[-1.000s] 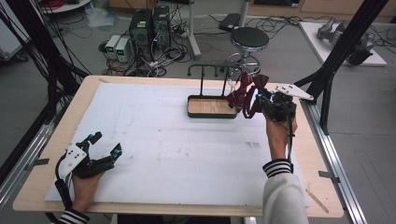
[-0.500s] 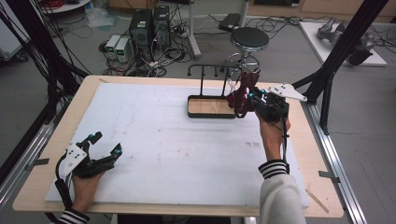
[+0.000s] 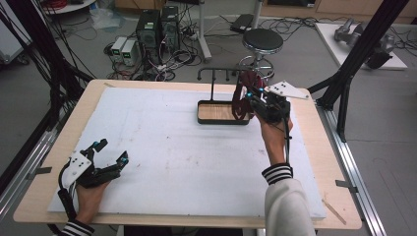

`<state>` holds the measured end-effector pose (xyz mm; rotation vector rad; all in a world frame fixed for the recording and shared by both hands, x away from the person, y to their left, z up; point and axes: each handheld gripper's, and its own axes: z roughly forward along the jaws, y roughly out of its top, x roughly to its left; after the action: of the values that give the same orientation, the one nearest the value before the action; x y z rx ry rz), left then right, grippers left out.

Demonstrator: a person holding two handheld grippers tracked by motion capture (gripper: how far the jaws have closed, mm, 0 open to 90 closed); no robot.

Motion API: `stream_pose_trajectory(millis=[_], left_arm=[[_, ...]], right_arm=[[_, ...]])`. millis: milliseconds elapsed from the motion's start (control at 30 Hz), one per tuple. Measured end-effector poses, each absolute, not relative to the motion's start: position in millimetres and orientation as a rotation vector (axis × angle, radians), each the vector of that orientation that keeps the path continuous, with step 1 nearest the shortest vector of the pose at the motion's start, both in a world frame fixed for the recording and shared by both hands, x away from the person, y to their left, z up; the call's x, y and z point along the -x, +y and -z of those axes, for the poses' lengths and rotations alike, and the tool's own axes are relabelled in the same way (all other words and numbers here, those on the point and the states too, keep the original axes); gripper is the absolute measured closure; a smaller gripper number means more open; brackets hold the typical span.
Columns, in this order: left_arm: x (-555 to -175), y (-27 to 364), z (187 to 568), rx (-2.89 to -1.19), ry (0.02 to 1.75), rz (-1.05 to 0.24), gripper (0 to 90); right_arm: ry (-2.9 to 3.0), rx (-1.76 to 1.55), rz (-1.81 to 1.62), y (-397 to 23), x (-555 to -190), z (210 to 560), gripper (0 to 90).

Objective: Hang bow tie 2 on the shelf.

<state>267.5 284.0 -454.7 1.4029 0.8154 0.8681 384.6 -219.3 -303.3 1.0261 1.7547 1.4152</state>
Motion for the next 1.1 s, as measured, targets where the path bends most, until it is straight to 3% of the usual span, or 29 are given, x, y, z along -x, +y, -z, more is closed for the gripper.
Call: stream_pose_trajectory(millis=[1100], left_arm=[[-267.7,284.9,454.8,-1.399,0.818,-0.86,15.1]], right_arm=[[1.753,-1.011,-1.427,-173.6,-427.2,294.7,77.2]])
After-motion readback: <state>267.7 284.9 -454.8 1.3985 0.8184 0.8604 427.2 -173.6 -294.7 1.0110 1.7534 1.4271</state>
